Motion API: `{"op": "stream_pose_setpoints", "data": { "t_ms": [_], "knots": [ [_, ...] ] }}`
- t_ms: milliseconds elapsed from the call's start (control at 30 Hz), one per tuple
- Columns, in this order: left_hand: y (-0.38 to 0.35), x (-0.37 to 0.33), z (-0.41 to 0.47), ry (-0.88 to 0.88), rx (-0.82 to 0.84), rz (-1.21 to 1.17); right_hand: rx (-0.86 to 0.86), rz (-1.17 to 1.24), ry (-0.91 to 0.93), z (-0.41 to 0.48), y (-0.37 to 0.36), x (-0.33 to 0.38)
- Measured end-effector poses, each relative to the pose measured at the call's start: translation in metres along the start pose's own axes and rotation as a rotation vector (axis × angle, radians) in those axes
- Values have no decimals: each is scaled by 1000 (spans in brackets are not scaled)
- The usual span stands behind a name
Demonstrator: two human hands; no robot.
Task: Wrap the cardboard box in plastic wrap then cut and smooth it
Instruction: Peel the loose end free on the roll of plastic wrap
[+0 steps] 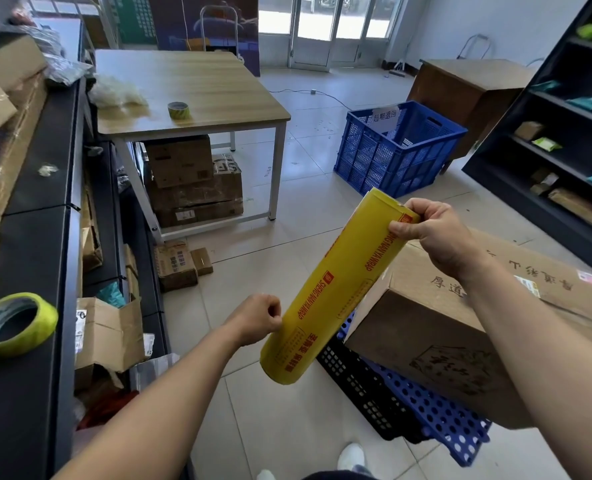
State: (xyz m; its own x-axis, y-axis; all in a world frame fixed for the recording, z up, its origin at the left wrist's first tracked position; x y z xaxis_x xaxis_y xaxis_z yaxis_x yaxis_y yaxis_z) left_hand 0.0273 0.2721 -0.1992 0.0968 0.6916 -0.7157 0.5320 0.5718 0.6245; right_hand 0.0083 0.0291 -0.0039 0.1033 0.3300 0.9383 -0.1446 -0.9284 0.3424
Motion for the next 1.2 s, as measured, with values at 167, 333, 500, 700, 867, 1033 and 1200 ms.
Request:
{"op": "stream_pose_setpoints", "data": {
  "t_ms": [167, 333, 500, 700, 867, 1033, 1200],
  "knots": [
    [16, 10, 0, 55, -121, -145, 7, -20, 22, 1, -1, 0],
    [26, 22, -1, 149, -183, -485, 9, -11, 17, 4, 8, -4],
    [23, 10, 11, 160, -133, -417, 80, -76, -18, 11, 10, -11],
    [30, 0, 20, 173, -193, -464, 110, -214, -55, 34, 6, -19],
    [24, -5, 20, 152, -23, -618, 54, -133, -110, 57, 2, -29],
    [28, -18, 20, 121, 60, -646, -42, -55, -94, 80, 17, -33],
    [54, -34, 34, 95, -286, -194, -107, -60, 16, 93, 22, -19]
  ]
}}
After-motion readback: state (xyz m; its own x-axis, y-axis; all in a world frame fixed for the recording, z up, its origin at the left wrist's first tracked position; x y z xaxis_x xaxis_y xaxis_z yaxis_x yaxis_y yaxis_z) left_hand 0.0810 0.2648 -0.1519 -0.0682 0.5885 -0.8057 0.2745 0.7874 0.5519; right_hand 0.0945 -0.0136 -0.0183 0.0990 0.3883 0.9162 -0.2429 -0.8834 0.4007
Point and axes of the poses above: each hand's wrist, its own z-axis towards the middle knuckle, its own y-axis out of the back of the hand, x = y × z, the point moved 7 cm from there along z, towards the middle knuckle
